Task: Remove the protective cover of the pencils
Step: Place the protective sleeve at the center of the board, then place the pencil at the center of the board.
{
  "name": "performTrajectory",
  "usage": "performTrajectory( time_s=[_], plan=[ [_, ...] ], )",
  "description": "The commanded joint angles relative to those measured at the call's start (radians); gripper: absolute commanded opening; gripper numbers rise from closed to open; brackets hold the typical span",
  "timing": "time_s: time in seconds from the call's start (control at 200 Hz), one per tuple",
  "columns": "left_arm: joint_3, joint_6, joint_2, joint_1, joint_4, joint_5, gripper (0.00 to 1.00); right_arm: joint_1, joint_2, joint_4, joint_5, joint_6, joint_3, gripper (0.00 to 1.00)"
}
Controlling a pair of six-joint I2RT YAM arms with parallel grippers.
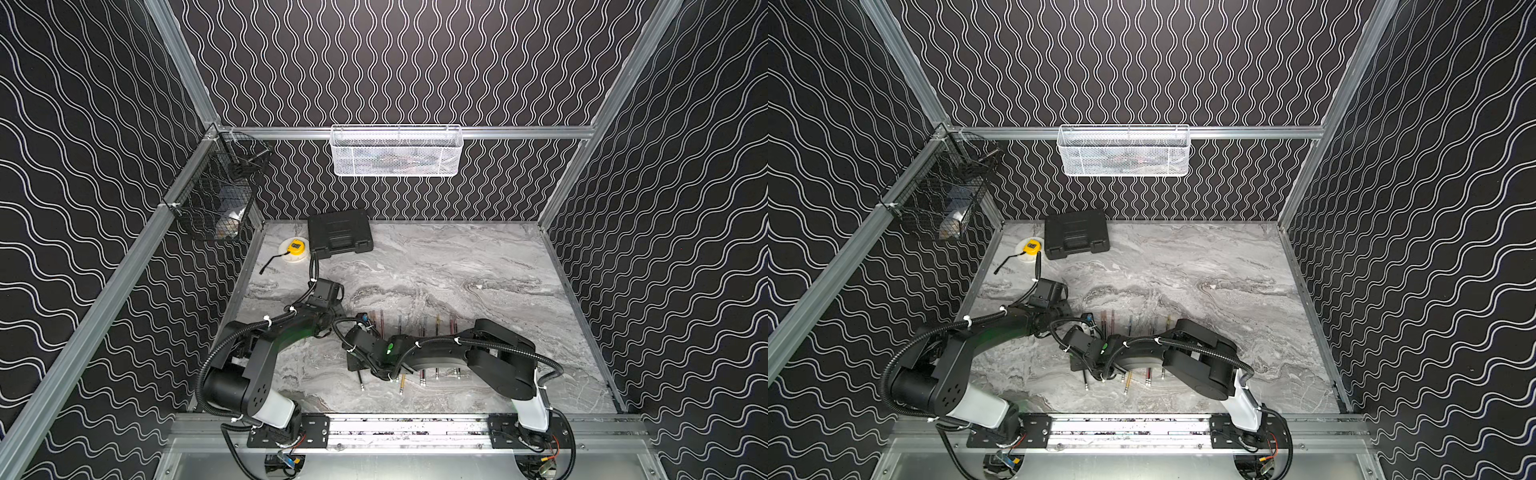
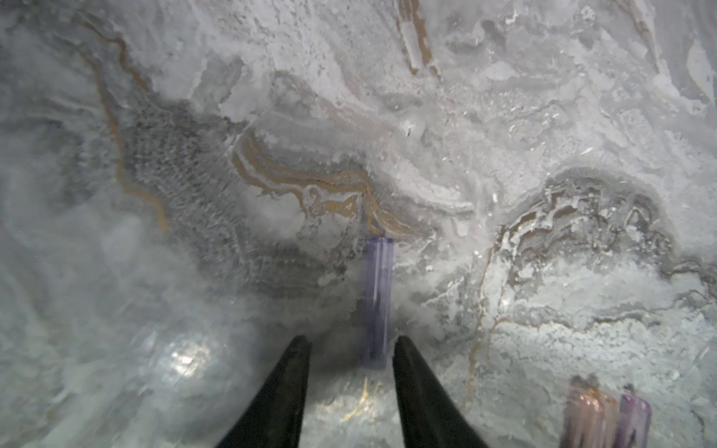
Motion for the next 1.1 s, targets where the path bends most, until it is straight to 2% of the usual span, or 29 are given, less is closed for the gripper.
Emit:
performTrajectory(
  time_s=[0.0, 0.09, 0.225, 0.46, 0.575, 0.751, 0.886, 1.096],
  plan=[
    [0.015, -0.002, -0.045, 0.001, -0.061, -0.003, 0.46, -0.005, 0.018, -0.054, -0.016, -0.009, 0.021, 0.0],
    [-0.003, -0.018, -0.146, 0.002, -0.087, -0.024, 0.51, -0.011, 0.029, -0.056, -0.021, -0.017, 0.038, 0.0],
    [-0.006, -0.028, -0.309, 0.016, -0.193, -0.101, 0.67, -0.033, 0.057, -0.053, -0.044, -0.021, 0.06, 0.0],
    [-0.077, -0.089, -0.528, 0.096, -0.254, -0.141, 0.84, -0.039, 0.11, -0.07, -0.065, -0.025, 0.111, 0.0],
    [-0.076, -0.109, -0.587, 0.11, -0.304, -0.162, 0.99, -0.038, 0.111, -0.074, -0.048, -0.018, 0.109, 0.11],
    [-0.077, -0.11, -0.617, 0.112, -0.311, -0.141, 0.99, -0.038, 0.117, -0.093, -0.036, -0.013, 0.126, 0.13],
    [-0.078, -0.11, -0.605, 0.114, -0.305, -0.124, 0.99, -0.035, 0.118, -0.1, -0.024, -0.01, 0.124, 0.18],
    [-0.077, -0.112, -0.588, 0.116, -0.289, -0.086, 0.99, -0.036, 0.119, -0.12, -0.005, -0.006, 0.13, 0.2]
  ],
)
